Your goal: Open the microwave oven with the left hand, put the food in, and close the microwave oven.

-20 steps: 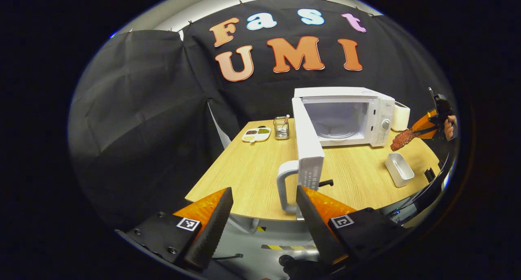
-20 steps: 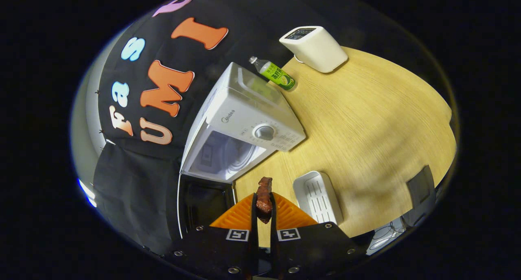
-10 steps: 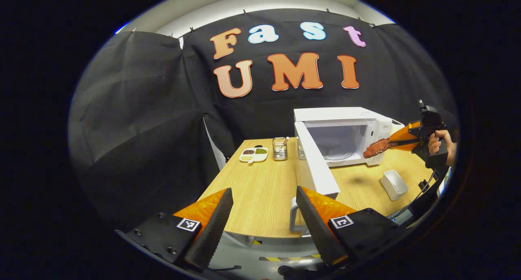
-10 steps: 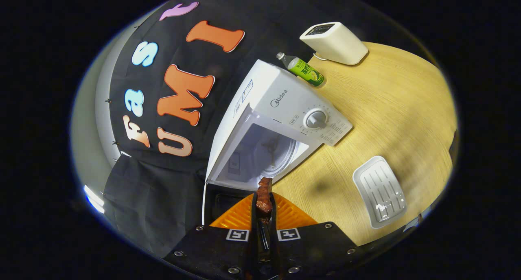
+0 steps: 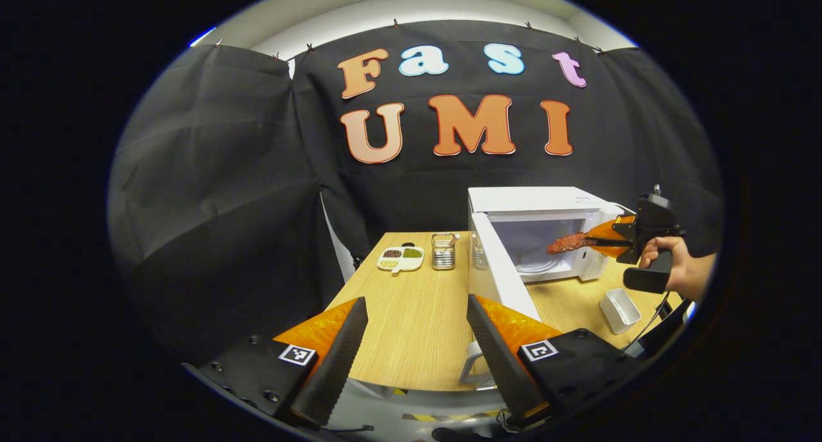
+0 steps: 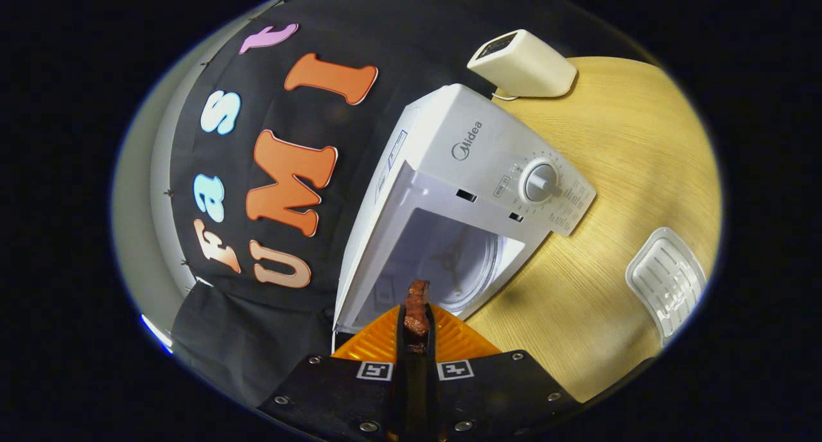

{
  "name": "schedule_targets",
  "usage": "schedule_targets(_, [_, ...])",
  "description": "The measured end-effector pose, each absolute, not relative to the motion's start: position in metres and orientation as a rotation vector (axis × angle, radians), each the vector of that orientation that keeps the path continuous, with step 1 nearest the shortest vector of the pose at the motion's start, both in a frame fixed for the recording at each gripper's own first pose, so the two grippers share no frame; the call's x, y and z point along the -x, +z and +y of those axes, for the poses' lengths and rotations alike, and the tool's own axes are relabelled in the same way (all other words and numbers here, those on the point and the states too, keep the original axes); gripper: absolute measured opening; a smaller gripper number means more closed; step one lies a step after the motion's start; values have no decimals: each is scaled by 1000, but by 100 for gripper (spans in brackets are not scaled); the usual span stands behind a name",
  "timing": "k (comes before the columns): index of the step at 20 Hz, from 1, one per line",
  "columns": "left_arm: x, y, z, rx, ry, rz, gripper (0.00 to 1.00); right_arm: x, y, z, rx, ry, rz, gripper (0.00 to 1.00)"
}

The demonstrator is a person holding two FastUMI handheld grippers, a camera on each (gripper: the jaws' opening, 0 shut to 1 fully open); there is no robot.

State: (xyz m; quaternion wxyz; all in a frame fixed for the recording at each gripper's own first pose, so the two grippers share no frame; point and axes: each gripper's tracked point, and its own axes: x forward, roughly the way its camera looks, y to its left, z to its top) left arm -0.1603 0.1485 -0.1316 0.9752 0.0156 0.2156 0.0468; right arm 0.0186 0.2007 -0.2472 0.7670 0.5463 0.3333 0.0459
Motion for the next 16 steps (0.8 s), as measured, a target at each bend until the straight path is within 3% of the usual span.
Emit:
schedule_targets(5, [141, -128, 150, -45, 69, 430, 92, -46, -272, 215, -1236, 5, 660, 11])
schedule_targets(6, [137, -127, 151, -53, 61, 429, 100, -51, -276, 219, -1245, -15, 647, 11])
schedule_targets(7, [133, -127, 151, -62, 55, 429, 100, -55, -281, 223, -1251, -29, 642, 11])
schedule_targets(8, [130, -125, 152, -67, 46, 425, 92, -58, -285, 229, -1255, -36, 642, 11])
schedule_targets(9, [127, -125, 152, -69, 37, 425, 92, -61, -288, 236, -1260, -41, 641, 11])
schedule_targets(10, [124, -125, 152, -67, 31, 426, 100, -66, -292, 241, -1263, -48, 638, 11])
schedule_targets(12, [120, -127, 154, -63, 22, 430, 100, -73, -299, 251, -1274, -71, 630, 11])
schedule_targets(13, [119, -127, 154, -66, 19, 432, 92, -77, -301, 254, -1283, -86, 623, 11])
schedule_targets(14, [118, -128, 156, -69, 16, 432, 100, -81, -304, 255, -1288, -100, 614, 11])
schedule_targets(16, [114, -129, 158, -71, 10, 436, 100, -89, -311, 255, -1290, -130, 597, 11])
